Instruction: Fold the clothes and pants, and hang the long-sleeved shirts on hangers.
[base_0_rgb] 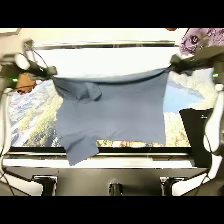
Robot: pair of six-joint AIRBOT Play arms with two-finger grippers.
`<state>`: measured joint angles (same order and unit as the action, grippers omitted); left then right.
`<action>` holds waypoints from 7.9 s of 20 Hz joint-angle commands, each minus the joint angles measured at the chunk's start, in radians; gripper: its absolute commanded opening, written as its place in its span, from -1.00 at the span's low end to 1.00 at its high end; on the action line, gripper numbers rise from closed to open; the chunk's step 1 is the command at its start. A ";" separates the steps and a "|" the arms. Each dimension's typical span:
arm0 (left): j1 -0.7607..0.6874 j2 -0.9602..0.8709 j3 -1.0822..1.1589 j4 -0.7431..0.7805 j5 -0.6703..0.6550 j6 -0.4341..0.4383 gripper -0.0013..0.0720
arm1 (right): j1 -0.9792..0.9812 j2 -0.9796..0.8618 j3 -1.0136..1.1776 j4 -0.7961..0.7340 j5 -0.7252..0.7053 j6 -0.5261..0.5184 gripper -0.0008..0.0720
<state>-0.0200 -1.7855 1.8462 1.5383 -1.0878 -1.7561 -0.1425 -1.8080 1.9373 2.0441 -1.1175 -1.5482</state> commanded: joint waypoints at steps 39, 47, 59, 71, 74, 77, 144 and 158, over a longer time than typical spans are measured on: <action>0.509 0.738 -1.046 -0.309 -0.192 0.163 0.40 | -0.249 0.299 -1.143 0.166 -0.097 -0.412 -0.72; 0.544 0.731 -1.328 -0.632 -0.047 0.420 0.43 | -0.252 0.404 -1.143 0.146 -0.100 -0.404 -0.90; 0.425 0.634 -1.410 -0.811 0.166 0.478 0.40 | -0.252 0.503 -1.143 0.142 -0.092 -0.399 -0.90; 0.328 0.602 -1.045 -0.842 0.137 0.454 -0.93 | -0.172 0.540 -0.944 0.264 -0.078 -0.398 -0.91; 0.311 0.602 -0.710 -0.779 0.100 0.386 -0.93 | -0.056 0.540 -0.631 0.164 0.003 -0.287 -0.91; 0.311 0.603 -0.306 -0.585 0.016 0.293 -0.93 | -0.021 0.540 -0.259 0.064 0.016 -0.183 -0.91; 0.107 -0.172 0.080 -0.183 -0.365 0.208 0.24 | -0.023 -0.193 -0.009 -0.242 -0.471 0.029 0.07; 0.351 0.727 -1.235 -0.502 -0.110 0.168 0.27 | -0.381 0.284 -0.724 0.053 -0.328 -0.176 0.04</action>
<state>0.3180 -1.2388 0.9184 1.1740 -1.2942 -1.5906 -0.4957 -1.5921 1.3533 2.0628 -1.4902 -1.6981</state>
